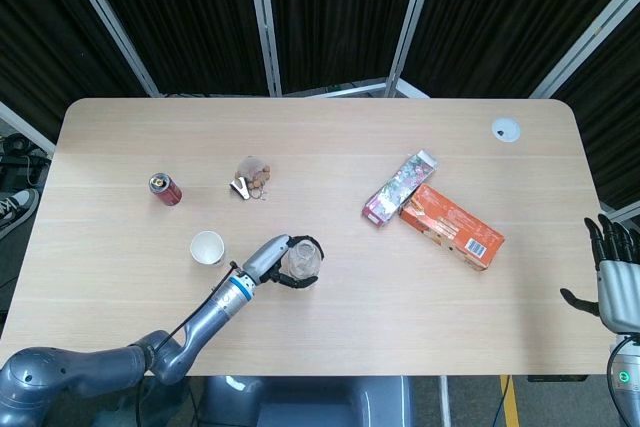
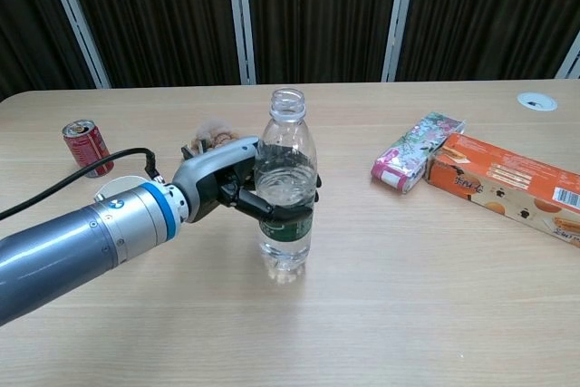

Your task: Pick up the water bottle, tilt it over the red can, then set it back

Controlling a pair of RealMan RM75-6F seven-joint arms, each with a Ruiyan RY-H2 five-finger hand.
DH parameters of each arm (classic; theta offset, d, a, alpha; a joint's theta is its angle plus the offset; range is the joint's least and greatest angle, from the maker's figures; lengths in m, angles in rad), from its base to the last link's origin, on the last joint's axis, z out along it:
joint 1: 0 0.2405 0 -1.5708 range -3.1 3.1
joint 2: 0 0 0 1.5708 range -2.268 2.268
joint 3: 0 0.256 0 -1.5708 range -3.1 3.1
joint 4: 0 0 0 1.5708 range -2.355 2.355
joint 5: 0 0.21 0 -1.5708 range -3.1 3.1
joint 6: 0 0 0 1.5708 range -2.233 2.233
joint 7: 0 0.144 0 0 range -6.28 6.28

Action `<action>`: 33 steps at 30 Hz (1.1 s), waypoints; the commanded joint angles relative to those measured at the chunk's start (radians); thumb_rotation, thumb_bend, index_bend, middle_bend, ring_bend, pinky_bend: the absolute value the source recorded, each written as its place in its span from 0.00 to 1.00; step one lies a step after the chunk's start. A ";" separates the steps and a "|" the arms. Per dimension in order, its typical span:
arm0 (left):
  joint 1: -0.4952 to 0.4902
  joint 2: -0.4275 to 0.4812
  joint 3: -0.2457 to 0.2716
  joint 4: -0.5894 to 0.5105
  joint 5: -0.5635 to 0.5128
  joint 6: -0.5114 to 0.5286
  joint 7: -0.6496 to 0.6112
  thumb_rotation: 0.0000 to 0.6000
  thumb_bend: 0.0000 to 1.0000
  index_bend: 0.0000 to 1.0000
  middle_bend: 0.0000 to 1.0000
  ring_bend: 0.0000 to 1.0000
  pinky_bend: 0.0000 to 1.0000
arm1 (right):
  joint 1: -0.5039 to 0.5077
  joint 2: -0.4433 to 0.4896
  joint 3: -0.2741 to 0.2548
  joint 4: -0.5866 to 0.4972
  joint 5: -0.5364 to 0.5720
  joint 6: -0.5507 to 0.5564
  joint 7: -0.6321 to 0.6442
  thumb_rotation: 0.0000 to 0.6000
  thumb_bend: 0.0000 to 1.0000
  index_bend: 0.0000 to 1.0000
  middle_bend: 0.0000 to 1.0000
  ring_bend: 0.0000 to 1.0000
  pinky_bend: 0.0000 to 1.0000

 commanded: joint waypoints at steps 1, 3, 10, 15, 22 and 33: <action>0.001 -0.012 0.003 0.013 0.008 0.000 -0.003 1.00 0.46 0.51 0.46 0.33 0.35 | 0.000 0.000 -0.001 0.001 0.000 -0.001 0.002 1.00 0.00 0.00 0.00 0.00 0.00; 0.004 -0.017 0.003 0.017 0.009 0.001 -0.007 1.00 0.45 0.51 0.46 0.33 0.35 | 0.000 0.000 -0.001 0.002 0.000 -0.002 0.003 1.00 0.00 0.00 0.00 0.00 0.00; 0.012 -0.024 0.006 0.031 0.015 0.004 0.007 1.00 0.30 0.46 0.40 0.29 0.34 | 0.000 0.001 -0.002 0.001 -0.002 0.000 0.005 1.00 0.00 0.00 0.00 0.00 0.00; 0.015 -0.018 0.015 0.033 0.023 -0.002 0.021 1.00 0.11 0.24 0.19 0.17 0.28 | 0.000 0.000 -0.002 0.001 -0.003 0.001 0.003 1.00 0.00 0.00 0.00 0.00 0.00; 0.023 0.017 0.027 0.010 0.031 -0.012 0.019 1.00 0.09 0.18 0.14 0.14 0.25 | 0.000 -0.003 -0.005 -0.001 -0.005 0.002 -0.005 1.00 0.00 0.00 0.00 0.00 0.00; 0.060 0.141 0.054 -0.079 0.081 0.055 -0.006 1.00 0.02 0.00 0.00 0.00 0.00 | -0.004 -0.004 -0.009 -0.009 -0.016 0.015 -0.017 1.00 0.00 0.00 0.00 0.00 0.00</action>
